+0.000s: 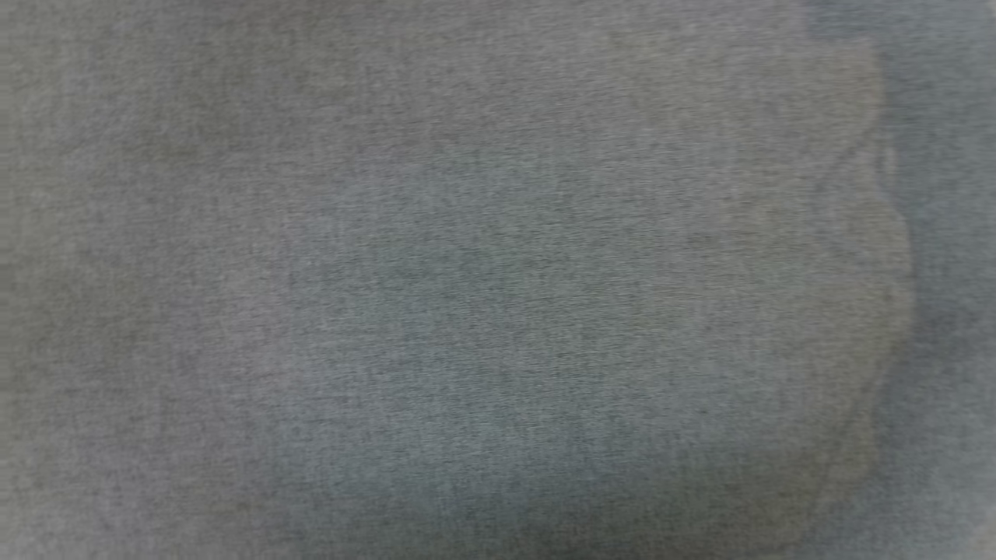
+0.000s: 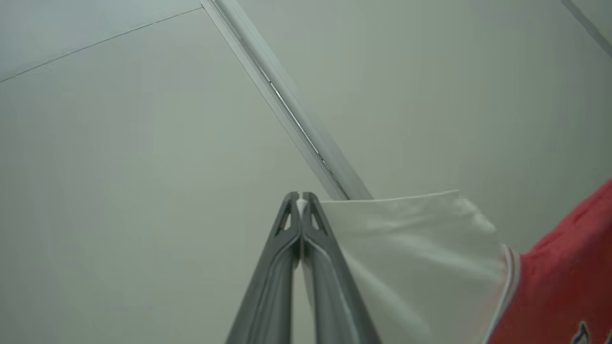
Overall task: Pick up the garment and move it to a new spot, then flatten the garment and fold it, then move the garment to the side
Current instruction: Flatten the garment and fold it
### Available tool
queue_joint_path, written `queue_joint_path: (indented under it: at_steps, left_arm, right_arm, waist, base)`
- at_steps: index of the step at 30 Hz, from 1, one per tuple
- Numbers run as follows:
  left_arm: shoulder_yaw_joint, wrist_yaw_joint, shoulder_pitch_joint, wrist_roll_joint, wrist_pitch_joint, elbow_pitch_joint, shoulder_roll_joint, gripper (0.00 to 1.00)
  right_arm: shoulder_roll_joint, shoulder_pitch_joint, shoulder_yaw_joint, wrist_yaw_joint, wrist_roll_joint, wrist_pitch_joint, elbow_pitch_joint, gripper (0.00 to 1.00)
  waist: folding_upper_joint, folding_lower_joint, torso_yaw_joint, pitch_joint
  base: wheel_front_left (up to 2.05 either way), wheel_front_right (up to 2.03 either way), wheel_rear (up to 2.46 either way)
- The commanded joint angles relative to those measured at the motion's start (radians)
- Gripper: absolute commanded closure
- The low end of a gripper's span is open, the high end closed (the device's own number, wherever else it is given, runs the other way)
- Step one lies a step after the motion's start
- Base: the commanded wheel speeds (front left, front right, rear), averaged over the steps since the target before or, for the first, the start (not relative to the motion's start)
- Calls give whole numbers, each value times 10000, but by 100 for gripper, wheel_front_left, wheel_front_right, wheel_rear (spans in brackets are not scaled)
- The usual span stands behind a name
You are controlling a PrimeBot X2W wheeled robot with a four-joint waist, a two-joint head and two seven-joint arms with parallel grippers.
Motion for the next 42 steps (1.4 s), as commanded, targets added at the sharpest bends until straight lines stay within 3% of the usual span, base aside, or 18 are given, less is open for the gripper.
queue_joint_path:
  at_steps: [1, 8, 12, 17, 20, 26, 29, 37, 42]
  left_arm:
    - [323, -245, 1048, -215, 3, -243, -207, 100]
    - [1316, -868, 5794, -763, 1, -1457, -828, 100]
    - [655, -923, 8508, -1187, -1, -1986, -440, 100]
    - [392, -931, 10430, -1647, -6, -2447, -490, 100]
    - [229, -932, 11461, -1903, -4, -3012, -398, 100]
    - [647, -935, 13443, -2314, -6, -3755, -234, 100]
    - [773, -936, 14382, -3089, -5, -4083, -179, 100]
    - [448, -937, 16277, -4698, -5, -4877, 995, 100]
    - [187, -937, 16302, -5006, 105, -5427, 1445, 100]
  right_arm:
    - [-14, 672, -78, -7, -34, -5, 90, 100]
    - [-240, 3733, -475, -5, 536, -6, -432, 100]
    - [-704, 5804, -588, -7, 1448, -10, -1271, 100]
    - [-1117, 7610, -497, -7, 1988, -9, -1972, 100]
    - [-1444, 8575, -296, -7, 1792, -9, -2416, 100]
    - [-1271, 10566, -797, -7, 1556, -9, -3320, 100]
    - [-1081, 11466, -1147, -7, 1685, -8, -3600, 100]
    - [-1153, 13589, -1951, -7, 1848, -8, -4377, 100]
    - [-1339, 14214, -2151, -7, 1769, 301, -4807, 100]
  waist:
    - [0, 0, 295, 161]
    - [0, 0, 489, -563]
    - [0, 0, 460, -1304]
    - [0, 0, 435, -1942]
    - [0, 0, 410, -2339]
    - [0, 0, 129, -2988]
    - [0, 0, -8, -3350]
    - [0, 0, -128, -4143]
    - [0, 0, -125, -4270]
  base:
    - [0, 0, 0]
    - [0, 0, 0]
    - [0, 0, 0]
    - [0, 0, 0]
    - [0, 0, 0]
    - [0, 0, 0]
    - [0, 0, 0]
    - [0, 0, 0]
    - [0, 0, 0]
